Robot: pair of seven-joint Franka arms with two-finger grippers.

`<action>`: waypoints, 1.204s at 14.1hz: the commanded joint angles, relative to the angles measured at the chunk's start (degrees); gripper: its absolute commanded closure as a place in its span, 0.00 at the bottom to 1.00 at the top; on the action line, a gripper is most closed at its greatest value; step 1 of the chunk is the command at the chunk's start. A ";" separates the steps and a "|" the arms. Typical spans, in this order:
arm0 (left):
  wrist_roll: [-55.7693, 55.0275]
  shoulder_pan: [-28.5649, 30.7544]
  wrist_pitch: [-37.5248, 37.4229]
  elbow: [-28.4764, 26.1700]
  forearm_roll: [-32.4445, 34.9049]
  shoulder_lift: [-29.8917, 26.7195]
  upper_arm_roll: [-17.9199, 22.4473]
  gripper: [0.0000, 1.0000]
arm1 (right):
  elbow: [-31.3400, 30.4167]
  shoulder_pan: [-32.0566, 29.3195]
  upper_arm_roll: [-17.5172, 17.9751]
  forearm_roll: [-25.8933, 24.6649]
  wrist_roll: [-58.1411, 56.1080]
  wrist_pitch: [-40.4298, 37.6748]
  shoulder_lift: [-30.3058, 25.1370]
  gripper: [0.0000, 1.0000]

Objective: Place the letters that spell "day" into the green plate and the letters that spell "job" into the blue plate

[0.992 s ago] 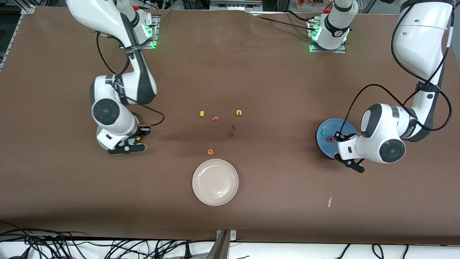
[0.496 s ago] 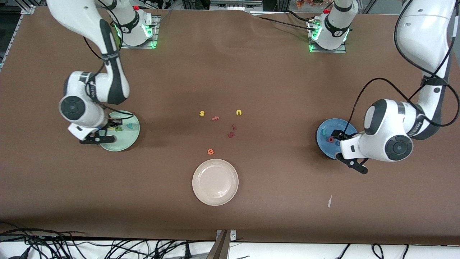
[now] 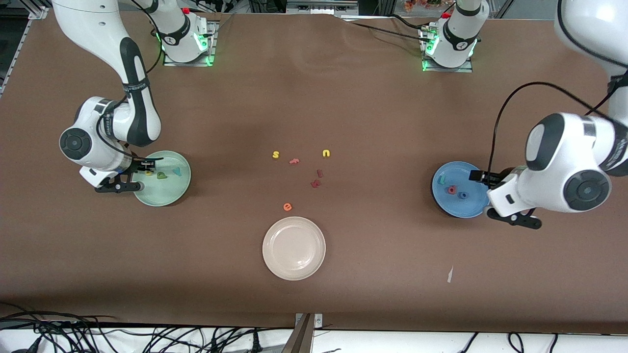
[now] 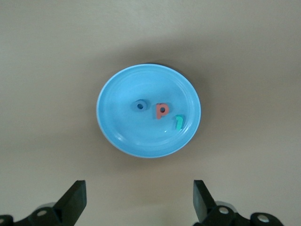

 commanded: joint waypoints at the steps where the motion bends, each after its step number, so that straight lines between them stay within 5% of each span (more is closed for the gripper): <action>1: -1.20 0.34 -1.02 -4.44 0.53 -8.37 1.55 0.00 | 2.10 0.13 0.24 1.19 -0.62 -3.22 -1.56 0.00; 5: -1.28 -0.35 -0.58 -7.18 -7.69 -16.12 8.83 0.00 | 14.91 0.22 -0.19 1.19 -0.27 -20.43 -2.09 0.00; 11: -1.02 -2.72 -0.58 -7.62 -9.14 -25.62 9.38 0.00 | 37.78 0.22 -2.56 0.32 0.25 -44.09 -2.27 0.00; 17: -0.94 -2.91 -0.49 -11.75 -8.97 -29.49 9.65 0.00 | 41.67 0.22 -3.97 -0.47 1.75 -50.26 -4.64 0.00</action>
